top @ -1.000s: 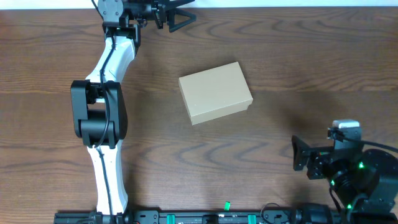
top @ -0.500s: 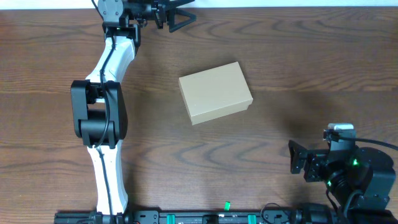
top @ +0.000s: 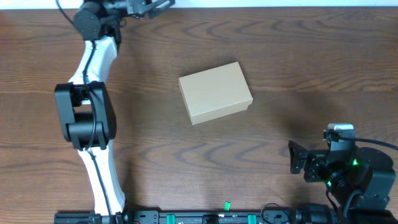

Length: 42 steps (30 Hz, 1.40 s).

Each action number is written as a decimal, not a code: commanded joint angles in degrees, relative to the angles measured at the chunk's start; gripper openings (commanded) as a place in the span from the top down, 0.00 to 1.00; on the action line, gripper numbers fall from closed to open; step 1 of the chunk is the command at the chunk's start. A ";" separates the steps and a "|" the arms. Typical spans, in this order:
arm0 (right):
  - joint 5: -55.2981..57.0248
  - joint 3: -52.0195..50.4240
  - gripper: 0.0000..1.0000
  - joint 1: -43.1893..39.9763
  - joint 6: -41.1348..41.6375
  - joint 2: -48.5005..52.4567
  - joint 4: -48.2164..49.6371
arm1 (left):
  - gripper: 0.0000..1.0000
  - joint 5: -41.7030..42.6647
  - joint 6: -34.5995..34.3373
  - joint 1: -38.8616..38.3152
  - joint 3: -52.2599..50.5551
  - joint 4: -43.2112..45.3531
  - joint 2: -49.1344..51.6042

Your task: Pack container

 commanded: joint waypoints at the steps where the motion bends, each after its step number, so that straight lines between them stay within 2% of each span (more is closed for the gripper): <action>1: 0.37 -0.37 0.01 -0.57 0.81 0.02 -0.09 | 0.04 2.80 11.87 -0.17 1.11 1.36 -5.60; 4: 0.37 -0.37 0.01 -0.57 0.81 0.02 -0.09 | 0.04 2.80 21.24 -0.20 1.09 0.55 -8.41; 6: 0.37 -0.37 0.01 -0.57 0.81 0.02 -0.09 | 0.04 2.80 25.57 -0.24 1.07 -2.97 -10.29; 14: 0.37 -0.37 0.01 -0.57 0.81 0.02 -0.09 | 0.04 2.23 29.11 -0.13 1.07 -31.54 -19.50; 17: 0.37 -0.37 0.01 -0.57 0.81 0.02 -0.09 | 0.04 -2.54 29.94 0.39 1.07 -44.78 -22.45; 18: 0.37 -0.37 0.01 -0.57 0.81 0.02 -0.09 | 0.04 -5.11 32.15 0.57 1.07 -52.92 -23.67; 21: 0.37 -0.37 0.01 -0.57 0.81 0.02 -0.09 | 0.04 -13.86 47.80 -0.11 1.07 -79.82 -26.93; 23: 0.37 -0.37 0.01 -0.57 0.81 0.02 -0.09 | 0.04 -19.67 58.27 -1.25 1.07 -93.22 -29.22; 29: 0.37 -0.37 0.01 -0.57 0.81 0.02 -0.09 | 0.04 -34.77 77.40 -3.58 1.07 -114.16 -34.56; 32: 0.37 -0.37 0.01 -0.57 0.81 0.02 -0.09 | 0.04 -49.31 85.37 -4.00 0.90 -126.42 -38.64; 34: 0.37 -0.37 0.01 -0.57 0.81 0.02 -0.09 | 0.04 -58.97 85.70 -3.82 -0.28 -131.71 -41.31; 36: 0.37 -0.37 0.01 -0.57 0.81 0.02 -0.09 | 0.04 -66.45 85.70 -3.85 -2.23 -133.02 -43.56; 39: 0.37 -0.37 0.01 -0.57 0.81 0.02 -0.09 | 0.04 -71.17 85.81 -3.85 -6.45 -132.65 -47.17; 42: 0.37 -0.37 0.01 -0.57 0.81 0.02 -0.09 | 0.04 -73.46 91.34 -3.85 -14.25 -129.70 -52.59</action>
